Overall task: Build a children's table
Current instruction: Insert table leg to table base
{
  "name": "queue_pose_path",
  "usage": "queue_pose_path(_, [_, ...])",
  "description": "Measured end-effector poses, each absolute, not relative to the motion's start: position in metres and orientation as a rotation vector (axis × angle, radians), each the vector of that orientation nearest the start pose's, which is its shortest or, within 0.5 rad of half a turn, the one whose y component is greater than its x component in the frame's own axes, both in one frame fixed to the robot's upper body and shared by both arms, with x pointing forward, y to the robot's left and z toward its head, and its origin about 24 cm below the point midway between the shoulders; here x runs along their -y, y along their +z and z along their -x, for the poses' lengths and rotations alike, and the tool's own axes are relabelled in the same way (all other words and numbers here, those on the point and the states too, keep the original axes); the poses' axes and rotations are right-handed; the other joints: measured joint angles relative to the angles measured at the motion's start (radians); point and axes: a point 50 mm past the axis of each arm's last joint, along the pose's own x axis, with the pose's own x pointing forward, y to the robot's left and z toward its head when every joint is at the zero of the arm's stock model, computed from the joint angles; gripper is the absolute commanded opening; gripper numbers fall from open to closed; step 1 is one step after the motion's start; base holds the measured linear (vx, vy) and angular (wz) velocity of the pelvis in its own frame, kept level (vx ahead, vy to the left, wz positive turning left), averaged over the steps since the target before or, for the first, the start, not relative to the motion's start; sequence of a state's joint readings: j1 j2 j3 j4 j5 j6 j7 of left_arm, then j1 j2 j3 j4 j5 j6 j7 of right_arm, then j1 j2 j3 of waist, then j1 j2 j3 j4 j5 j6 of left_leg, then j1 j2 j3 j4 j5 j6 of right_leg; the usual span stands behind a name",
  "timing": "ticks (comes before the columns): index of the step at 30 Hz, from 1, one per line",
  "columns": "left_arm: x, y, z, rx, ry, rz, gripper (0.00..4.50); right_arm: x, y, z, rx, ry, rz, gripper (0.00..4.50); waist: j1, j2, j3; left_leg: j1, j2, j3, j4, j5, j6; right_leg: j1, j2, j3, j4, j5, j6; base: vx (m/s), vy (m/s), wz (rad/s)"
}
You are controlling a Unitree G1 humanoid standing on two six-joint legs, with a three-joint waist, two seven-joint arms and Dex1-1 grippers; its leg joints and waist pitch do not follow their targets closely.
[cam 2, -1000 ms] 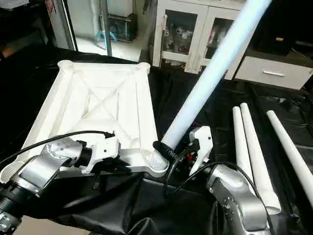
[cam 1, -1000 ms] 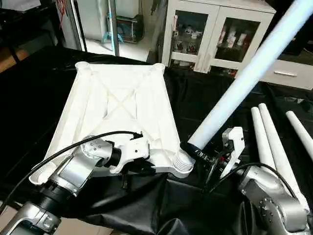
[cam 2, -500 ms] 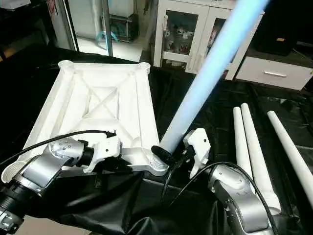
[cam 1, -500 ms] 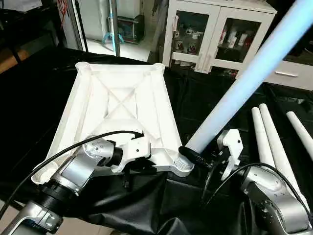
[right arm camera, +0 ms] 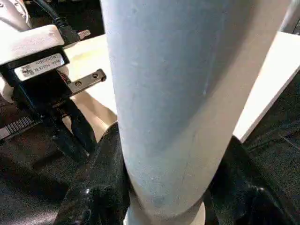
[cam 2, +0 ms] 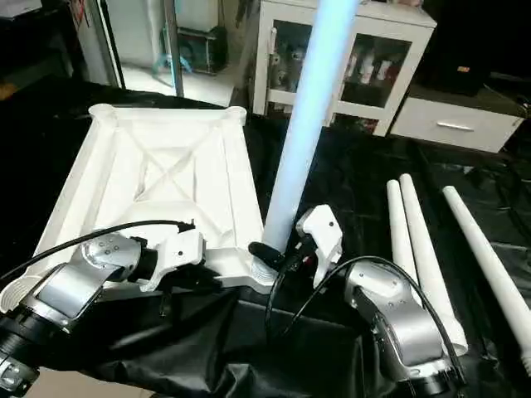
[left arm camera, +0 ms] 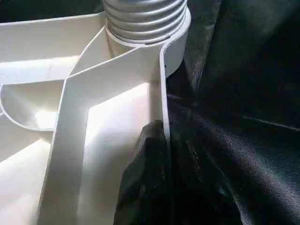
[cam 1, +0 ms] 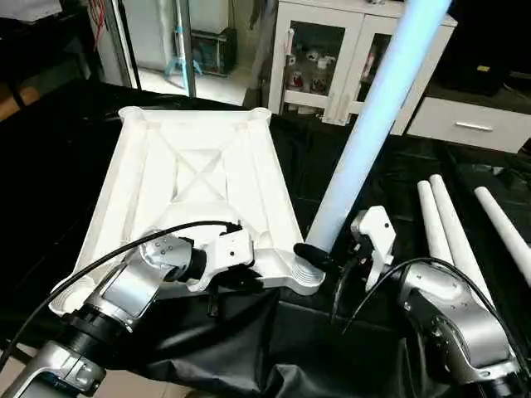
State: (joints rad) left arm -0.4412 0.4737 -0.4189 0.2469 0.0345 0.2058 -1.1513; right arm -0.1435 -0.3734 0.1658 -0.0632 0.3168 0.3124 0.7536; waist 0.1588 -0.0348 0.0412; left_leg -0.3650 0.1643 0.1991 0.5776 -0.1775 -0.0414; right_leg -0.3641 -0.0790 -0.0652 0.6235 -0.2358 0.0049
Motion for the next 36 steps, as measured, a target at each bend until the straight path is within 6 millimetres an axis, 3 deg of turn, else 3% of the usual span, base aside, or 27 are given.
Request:
queue_pose_path(19, [-0.125, 0.046, -0.285, -0.475, -1.351, -0.528, 0.00, 0.134, 0.058, -0.261, -0.186, 0.863, -0.025, 1.84, -0.010, 0.008, -0.002, 0.002, -0.001, 0.000, -0.004, 0.000, 0.000, 0.001, 0.000, 0.000, -0.012, 0.000, 0.000, 0.000, 0.000, 0.00])
queue_pose_path(28, [-0.104, 0.043, -0.299, -0.477, -1.179, -0.426, 0.00, 0.126, 0.053, -0.290, -0.173, 0.586, -0.029, 1.84, -0.026, 0.011, 0.002, 0.006, -0.001, -0.008, -0.008, 0.000, 0.000, -0.001, -0.001, -0.006, -0.027, 0.000, 0.000, 0.000, 0.000, 0.00])
queue_pose_path(36, [-0.075, 0.045, -0.319, -0.516, -0.972, -0.399, 0.00, 0.104, 0.055, -0.329, -0.213, 0.234, -0.061, 1.84, -0.067, 0.002, 0.011, 0.007, -0.009, -0.017, -0.015, 0.000, -0.001, -0.002, -0.003, -0.010, -0.051, 0.000, 0.000, 0.000, 0.000, 0.00])
